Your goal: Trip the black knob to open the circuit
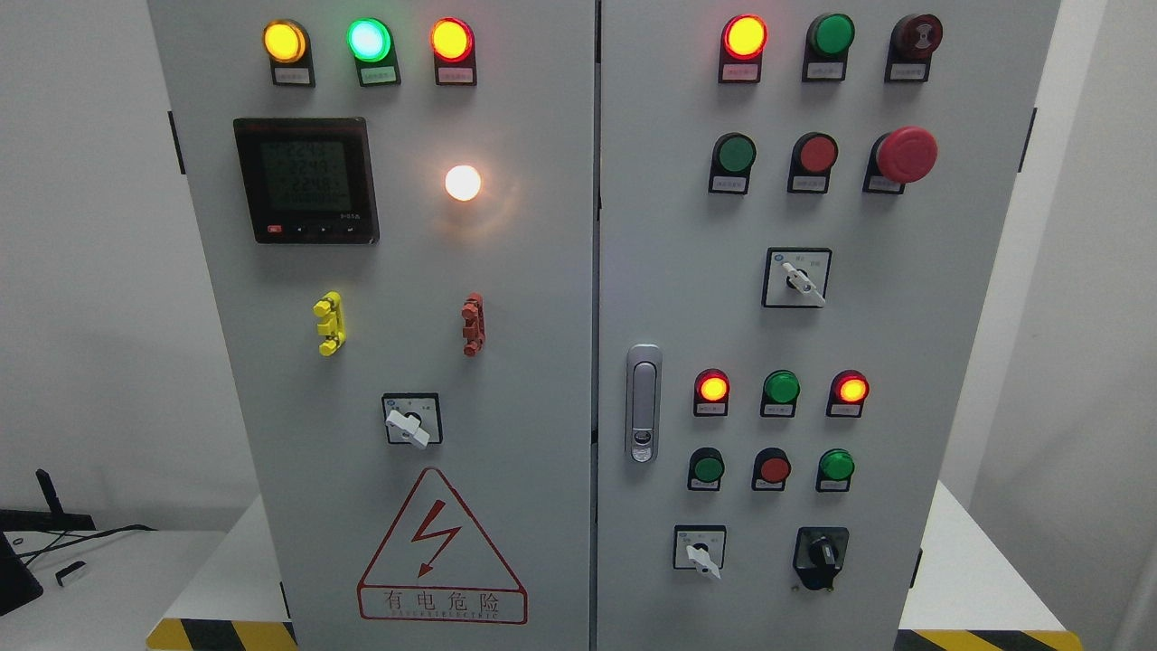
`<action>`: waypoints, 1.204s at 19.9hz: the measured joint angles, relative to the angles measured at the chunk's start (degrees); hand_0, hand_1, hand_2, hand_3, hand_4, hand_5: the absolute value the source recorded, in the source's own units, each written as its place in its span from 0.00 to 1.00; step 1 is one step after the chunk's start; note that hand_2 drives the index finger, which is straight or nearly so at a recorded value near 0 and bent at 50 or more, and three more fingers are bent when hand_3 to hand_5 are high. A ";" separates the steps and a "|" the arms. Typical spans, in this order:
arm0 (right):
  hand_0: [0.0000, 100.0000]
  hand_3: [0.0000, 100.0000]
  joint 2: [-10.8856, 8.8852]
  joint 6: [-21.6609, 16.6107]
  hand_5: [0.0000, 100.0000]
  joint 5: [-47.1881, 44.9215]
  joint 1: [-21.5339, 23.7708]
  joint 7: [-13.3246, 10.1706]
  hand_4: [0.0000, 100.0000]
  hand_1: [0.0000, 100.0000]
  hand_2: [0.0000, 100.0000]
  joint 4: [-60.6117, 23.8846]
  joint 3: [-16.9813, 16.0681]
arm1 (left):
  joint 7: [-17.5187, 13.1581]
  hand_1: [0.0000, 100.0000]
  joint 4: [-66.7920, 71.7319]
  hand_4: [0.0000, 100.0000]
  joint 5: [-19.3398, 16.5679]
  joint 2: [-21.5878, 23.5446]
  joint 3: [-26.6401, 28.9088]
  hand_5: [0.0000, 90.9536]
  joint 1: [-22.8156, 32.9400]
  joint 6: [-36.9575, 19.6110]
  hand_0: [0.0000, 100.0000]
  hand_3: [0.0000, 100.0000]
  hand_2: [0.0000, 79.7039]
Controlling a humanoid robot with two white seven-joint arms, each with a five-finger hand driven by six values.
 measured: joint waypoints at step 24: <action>0.02 0.19 1.85 -0.09 0.13 0.08 1.54 0.13 0.15 0.12 0.06 -3.60 0.03 | 0.00 0.39 0.00 0.00 0.00 0.00 0.00 0.00 0.00 0.00 0.12 0.00 0.00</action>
